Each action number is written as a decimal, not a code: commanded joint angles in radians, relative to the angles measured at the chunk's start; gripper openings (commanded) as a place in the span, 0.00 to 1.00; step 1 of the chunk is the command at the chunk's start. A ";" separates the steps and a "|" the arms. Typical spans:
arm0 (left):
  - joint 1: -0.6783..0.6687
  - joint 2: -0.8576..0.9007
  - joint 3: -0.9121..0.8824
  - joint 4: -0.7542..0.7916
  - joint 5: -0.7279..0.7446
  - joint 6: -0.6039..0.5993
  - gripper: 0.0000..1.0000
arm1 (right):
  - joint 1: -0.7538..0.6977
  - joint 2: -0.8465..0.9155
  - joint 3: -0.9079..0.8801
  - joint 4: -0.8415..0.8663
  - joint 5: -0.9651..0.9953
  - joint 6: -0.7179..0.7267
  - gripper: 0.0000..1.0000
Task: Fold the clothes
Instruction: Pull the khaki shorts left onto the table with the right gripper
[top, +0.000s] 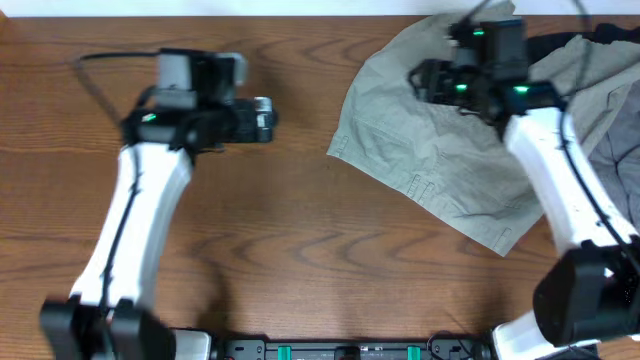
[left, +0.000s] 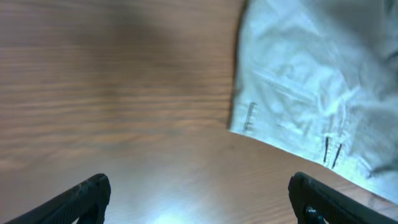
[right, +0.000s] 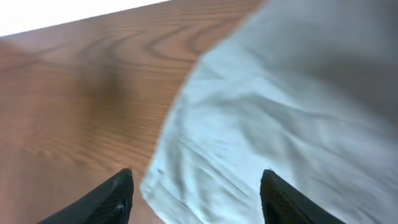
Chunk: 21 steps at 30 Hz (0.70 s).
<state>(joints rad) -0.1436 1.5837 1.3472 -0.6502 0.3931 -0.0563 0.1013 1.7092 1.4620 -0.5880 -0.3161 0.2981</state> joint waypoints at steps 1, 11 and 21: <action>-0.072 0.119 0.018 0.072 0.027 -0.038 0.91 | -0.036 -0.028 0.009 -0.047 -0.003 -0.018 0.63; -0.176 0.389 0.018 0.409 0.026 -0.129 0.71 | -0.050 -0.030 0.009 -0.139 -0.002 -0.027 0.61; -0.200 0.539 0.018 0.483 0.150 -0.209 0.71 | -0.050 -0.030 0.009 -0.180 0.006 -0.036 0.61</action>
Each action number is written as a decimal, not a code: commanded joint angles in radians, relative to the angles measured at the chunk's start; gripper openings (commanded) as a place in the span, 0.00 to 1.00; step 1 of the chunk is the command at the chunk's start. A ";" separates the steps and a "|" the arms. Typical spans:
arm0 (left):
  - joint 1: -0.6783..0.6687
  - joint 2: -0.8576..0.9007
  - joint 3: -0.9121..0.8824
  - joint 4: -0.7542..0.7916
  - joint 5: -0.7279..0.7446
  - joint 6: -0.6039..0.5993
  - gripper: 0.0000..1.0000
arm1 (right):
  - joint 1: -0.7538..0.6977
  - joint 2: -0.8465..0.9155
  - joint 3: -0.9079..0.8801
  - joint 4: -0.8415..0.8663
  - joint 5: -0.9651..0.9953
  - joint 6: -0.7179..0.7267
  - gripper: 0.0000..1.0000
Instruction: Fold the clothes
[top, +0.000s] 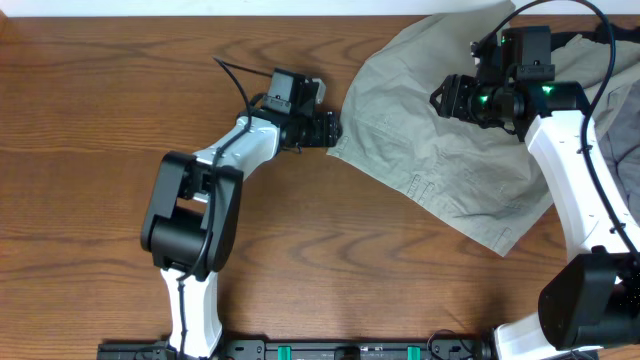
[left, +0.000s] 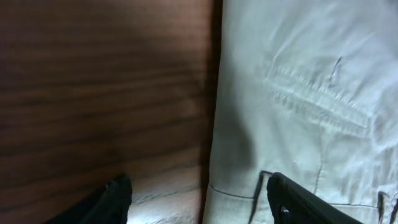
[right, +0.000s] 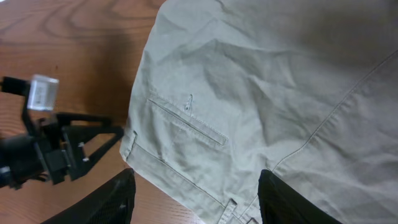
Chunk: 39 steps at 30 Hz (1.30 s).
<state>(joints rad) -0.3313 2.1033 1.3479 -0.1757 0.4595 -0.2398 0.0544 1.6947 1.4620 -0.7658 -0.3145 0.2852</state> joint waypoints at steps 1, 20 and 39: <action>-0.016 0.024 0.018 0.009 0.083 -0.026 0.71 | -0.003 -0.015 0.009 -0.002 0.005 -0.030 0.61; 0.068 -0.066 0.043 -0.199 -0.016 -0.024 0.06 | -0.004 -0.015 0.009 -0.042 0.111 -0.032 0.61; 0.591 -0.185 0.045 -0.352 -0.154 0.043 0.35 | -0.004 -0.005 0.008 -0.032 0.258 -0.032 0.66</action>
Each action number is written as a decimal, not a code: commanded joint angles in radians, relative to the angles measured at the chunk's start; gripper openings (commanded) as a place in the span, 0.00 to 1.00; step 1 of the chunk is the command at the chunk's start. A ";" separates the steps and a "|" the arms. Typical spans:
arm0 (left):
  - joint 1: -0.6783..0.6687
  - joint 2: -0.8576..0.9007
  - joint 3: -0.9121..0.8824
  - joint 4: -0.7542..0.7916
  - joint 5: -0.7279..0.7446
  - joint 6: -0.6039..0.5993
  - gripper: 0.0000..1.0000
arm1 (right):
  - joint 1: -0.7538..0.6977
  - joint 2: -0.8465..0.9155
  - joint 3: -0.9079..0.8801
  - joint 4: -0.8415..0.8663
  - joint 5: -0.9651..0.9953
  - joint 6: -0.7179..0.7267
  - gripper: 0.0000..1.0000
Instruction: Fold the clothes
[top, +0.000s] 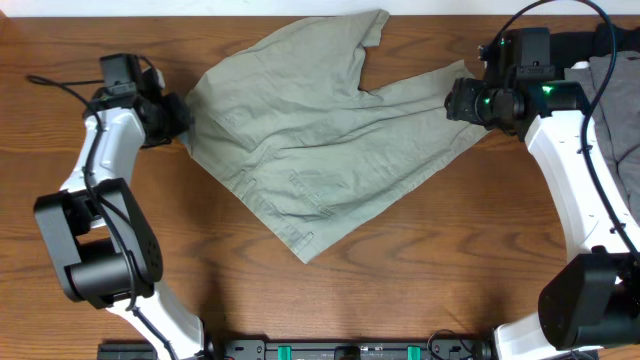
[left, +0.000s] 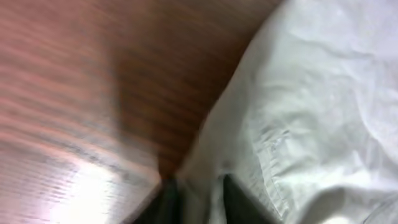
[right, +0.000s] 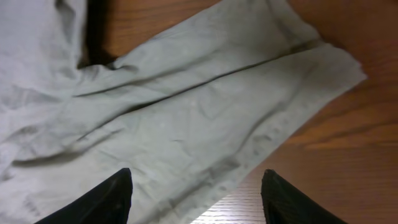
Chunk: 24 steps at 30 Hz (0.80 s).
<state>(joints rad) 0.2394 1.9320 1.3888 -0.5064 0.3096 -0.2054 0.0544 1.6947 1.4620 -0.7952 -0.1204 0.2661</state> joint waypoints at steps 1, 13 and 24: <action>0.024 -0.021 0.004 -0.040 0.003 0.009 0.42 | -0.003 -0.001 0.006 -0.003 0.069 -0.013 0.66; -0.129 -0.045 0.003 -0.320 0.252 0.010 0.69 | -0.003 0.085 -0.003 -0.014 0.068 -0.013 0.67; -0.407 -0.041 -0.060 -0.449 0.248 -0.045 0.71 | -0.004 0.097 -0.003 -0.013 0.068 -0.013 0.67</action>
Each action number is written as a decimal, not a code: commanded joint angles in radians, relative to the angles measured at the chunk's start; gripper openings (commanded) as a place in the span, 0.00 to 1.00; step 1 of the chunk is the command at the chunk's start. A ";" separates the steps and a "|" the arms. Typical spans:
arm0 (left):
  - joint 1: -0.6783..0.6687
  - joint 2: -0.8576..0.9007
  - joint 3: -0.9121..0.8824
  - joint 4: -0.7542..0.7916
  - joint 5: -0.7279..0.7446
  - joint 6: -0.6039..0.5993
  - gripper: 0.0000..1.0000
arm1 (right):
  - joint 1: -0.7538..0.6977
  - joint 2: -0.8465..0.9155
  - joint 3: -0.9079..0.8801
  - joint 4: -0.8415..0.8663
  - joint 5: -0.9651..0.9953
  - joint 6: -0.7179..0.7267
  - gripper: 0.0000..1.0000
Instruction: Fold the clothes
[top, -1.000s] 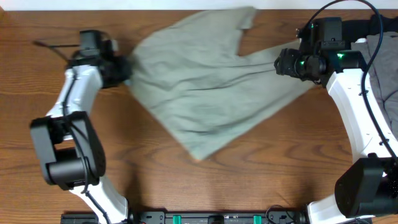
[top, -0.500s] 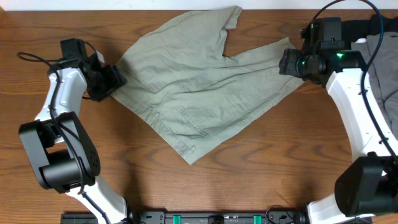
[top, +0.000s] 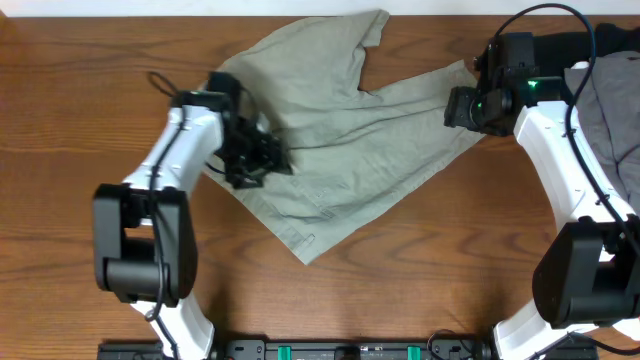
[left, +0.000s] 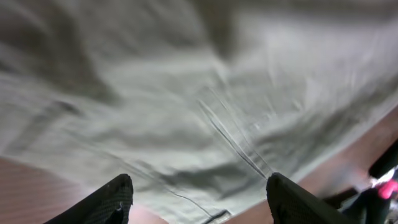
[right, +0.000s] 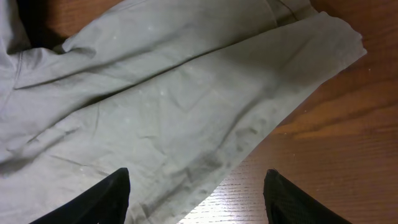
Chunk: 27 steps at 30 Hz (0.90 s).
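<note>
An olive-green pair of shorts (top: 340, 150) lies spread across the middle of the wooden table (top: 420, 290), waistband toward the front left, one leg reaching right. My left gripper (top: 262, 160) hovers open over its left part; the left wrist view shows blurred cloth (left: 186, 93) beneath the gripper (left: 208, 205), nothing between the fingers. My right gripper (top: 455, 108) stands open above the right leg's end. In the right wrist view the leg hem (right: 155, 106) lies flat under the gripper (right: 202, 202), with bare wood (right: 323, 149) beside it.
More clothes are piled at the right edge: a grey garment (top: 612, 100) and a dark one (top: 565, 45) at the back right. The table's back edge runs just behind the shorts.
My left gripper let go of the shorts' left corner and now hangs open farther right, over the cloth near the waistband. The shorts and the right gripper have hardly shifted.
The shorts lay bunched at the back right under my open right gripper, the left gripper open over bare wood. Then the left gripper stood open at the shorts' left corner. Later it was shut on that corner at the far left, shorts stretched out. Now both are open.
</note>
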<state>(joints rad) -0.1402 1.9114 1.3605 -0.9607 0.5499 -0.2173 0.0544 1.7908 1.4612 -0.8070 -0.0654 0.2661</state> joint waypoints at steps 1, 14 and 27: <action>-0.040 -0.018 -0.038 0.010 0.007 -0.040 0.71 | -0.004 0.001 -0.002 -0.001 0.013 -0.013 0.67; -0.130 0.088 -0.089 0.155 0.086 -0.214 0.06 | -0.003 0.001 -0.002 -0.003 0.004 -0.008 0.41; 0.063 0.151 -0.089 -0.205 -0.137 -0.112 0.06 | -0.004 0.001 -0.002 -0.023 -0.002 -0.005 0.41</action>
<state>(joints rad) -0.1444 2.0647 1.2766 -1.1255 0.5491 -0.3824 0.0544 1.7908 1.4612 -0.8291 -0.0631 0.2584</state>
